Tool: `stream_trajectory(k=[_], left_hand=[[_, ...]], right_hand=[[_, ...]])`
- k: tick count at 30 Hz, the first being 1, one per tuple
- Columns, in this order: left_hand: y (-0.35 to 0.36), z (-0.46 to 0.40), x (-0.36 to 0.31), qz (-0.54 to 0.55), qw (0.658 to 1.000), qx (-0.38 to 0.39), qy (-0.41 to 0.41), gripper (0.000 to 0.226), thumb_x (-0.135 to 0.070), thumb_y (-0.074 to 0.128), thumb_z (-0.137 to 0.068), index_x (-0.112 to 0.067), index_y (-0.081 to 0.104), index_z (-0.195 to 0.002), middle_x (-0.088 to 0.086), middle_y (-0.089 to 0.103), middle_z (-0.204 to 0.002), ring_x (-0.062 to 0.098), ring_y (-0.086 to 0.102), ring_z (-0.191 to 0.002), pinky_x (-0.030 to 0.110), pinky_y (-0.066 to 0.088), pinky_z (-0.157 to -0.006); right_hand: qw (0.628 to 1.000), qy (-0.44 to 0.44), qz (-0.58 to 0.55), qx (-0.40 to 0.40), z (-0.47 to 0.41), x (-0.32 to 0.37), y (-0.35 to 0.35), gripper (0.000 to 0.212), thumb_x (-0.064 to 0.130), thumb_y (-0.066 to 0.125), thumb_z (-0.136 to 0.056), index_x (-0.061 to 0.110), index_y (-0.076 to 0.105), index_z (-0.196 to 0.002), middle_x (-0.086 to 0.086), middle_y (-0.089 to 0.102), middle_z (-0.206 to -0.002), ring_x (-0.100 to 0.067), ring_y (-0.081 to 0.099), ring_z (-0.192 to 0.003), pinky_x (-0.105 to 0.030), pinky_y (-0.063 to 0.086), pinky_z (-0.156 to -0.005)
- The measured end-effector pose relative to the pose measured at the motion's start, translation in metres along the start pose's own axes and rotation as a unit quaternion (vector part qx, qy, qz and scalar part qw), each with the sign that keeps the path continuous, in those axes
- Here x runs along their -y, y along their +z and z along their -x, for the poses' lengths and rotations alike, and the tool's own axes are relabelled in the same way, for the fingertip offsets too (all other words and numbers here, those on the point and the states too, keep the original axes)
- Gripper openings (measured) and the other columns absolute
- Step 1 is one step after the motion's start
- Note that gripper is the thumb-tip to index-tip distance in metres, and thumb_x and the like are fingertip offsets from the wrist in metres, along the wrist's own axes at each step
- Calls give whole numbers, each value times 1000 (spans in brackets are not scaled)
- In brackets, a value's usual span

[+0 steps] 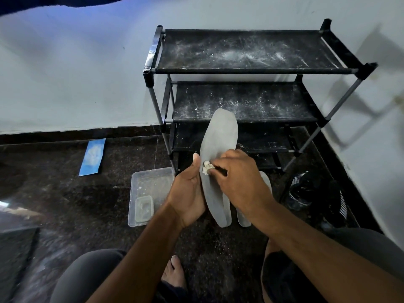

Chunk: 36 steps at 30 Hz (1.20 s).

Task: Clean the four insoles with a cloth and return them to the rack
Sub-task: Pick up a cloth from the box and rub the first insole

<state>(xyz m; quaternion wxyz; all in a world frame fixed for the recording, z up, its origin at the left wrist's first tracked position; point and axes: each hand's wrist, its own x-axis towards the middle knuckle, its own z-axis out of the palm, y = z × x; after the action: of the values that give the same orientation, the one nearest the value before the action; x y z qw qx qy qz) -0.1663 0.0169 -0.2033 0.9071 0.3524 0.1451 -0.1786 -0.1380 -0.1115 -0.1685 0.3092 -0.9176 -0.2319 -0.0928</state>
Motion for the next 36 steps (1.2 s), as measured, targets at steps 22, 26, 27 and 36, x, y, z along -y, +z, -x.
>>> stream_trajectory(k=[22,26,27,36], left_hand=[[-2,1,0,-46,999,-9,-20,56,-47,35,-106,-14,81,-105,9,75,-97,21,73,-84,35,61,-70],[-1,1,-4,-27,999,-36,-15,57,-48,33,-107,-12,75,-119,12,76,-110,23,74,-89,36,62,-72],[-1,1,-4,-28,999,-37,-14,57,-49,33,-108,-11,71,-127,14,74,-116,25,73,-92,38,62,-74],[-1,2,-4,-29,998,-49,-15,60,-51,33,-107,-9,74,-118,15,75,-109,24,75,-90,36,63,-71]], right_hand=[[978,-70,-24,192,1,0,-8,16,22,67,-90,11,77,-95,1,61,-87,-11,54,-83,-33,48,-80],[980,-25,-72,183,-7,-6,-25,13,20,73,-86,17,78,-96,3,66,-86,-9,61,-74,-29,53,-70],[987,-9,-54,149,-11,-11,-29,13,20,73,-86,17,78,-97,2,66,-87,-10,61,-75,-29,53,-71],[975,-61,-31,212,1,0,-13,12,22,68,-89,12,75,-90,5,55,-82,-8,50,-75,-25,43,-68]])
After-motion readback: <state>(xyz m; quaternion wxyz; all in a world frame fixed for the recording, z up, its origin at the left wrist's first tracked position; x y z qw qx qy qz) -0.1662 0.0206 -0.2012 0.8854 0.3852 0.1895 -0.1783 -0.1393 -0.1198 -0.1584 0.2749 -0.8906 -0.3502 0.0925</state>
